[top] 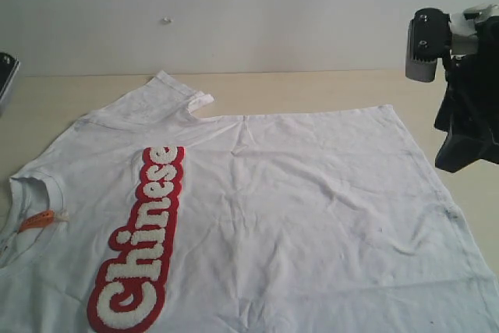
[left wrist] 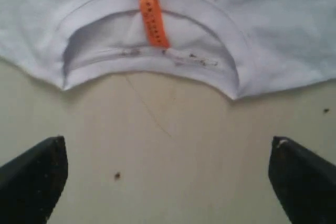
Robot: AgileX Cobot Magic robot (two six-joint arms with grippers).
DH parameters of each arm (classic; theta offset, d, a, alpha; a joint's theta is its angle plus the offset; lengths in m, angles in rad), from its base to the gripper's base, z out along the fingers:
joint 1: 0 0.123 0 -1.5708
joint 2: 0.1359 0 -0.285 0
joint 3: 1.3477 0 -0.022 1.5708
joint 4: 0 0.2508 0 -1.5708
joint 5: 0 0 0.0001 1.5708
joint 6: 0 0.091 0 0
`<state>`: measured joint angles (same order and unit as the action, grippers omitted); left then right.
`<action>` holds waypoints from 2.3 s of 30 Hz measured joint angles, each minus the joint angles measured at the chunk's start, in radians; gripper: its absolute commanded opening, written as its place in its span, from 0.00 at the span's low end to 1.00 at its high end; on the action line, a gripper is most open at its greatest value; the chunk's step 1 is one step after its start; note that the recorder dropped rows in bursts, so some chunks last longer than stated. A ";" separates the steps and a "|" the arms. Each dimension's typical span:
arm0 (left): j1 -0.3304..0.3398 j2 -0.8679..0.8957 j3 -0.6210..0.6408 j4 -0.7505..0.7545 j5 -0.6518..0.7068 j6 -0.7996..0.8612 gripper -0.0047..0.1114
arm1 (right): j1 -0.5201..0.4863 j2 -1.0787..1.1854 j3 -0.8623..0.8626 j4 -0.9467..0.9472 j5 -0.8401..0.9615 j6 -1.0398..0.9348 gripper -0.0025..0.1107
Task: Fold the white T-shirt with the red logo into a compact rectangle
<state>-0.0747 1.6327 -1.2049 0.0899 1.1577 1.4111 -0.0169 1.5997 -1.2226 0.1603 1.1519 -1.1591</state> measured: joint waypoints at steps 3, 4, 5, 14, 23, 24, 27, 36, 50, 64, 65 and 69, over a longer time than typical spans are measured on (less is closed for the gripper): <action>0.013 0.039 0.040 -0.081 -0.056 0.062 0.94 | 0.000 0.029 0.000 0.009 0.017 -0.030 0.55; 0.013 0.050 0.048 -0.090 -0.071 0.074 0.94 | 0.000 0.038 0.000 0.009 0.019 -0.040 0.55; 0.014 0.065 0.054 -0.104 -0.086 0.082 0.94 | 0.000 0.046 0.000 0.011 0.021 -0.053 0.55; 0.035 0.222 0.060 -0.128 -0.151 0.102 0.94 | 0.000 0.110 0.000 0.051 0.018 -0.135 0.55; 0.087 0.279 0.060 -0.142 -0.221 0.146 0.94 | 0.000 0.167 0.000 0.060 -0.046 -0.138 0.55; 0.087 0.279 0.065 -0.144 -0.234 0.148 0.94 | 0.000 0.171 0.000 0.062 -0.051 -0.138 0.55; 0.087 0.279 0.095 -0.146 -0.280 0.148 0.94 | 0.000 0.190 0.000 0.064 -0.056 -0.138 0.55; 0.087 0.279 0.165 -0.146 -0.380 0.152 0.94 | 0.000 0.217 -0.002 0.065 -0.058 -0.150 0.55; 0.087 0.309 0.168 -0.146 -0.399 0.162 0.94 | 0.000 0.243 -0.004 0.065 -0.048 -0.190 0.55; 0.087 0.309 0.168 -0.146 -0.401 0.162 0.94 | 0.000 0.252 -0.004 0.059 -0.048 -0.190 0.55; 0.087 0.309 0.168 -0.146 -0.401 0.162 0.94 | 0.000 0.252 -0.004 0.050 -0.047 -0.190 0.55; 0.087 0.309 0.168 -0.146 -0.401 0.163 0.94 | 0.000 0.252 -0.004 -0.023 -0.042 -0.190 0.55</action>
<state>0.0128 1.9415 -1.0367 -0.0562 0.7571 1.5744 -0.0169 1.8520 -1.2264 0.1373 1.1097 -1.3495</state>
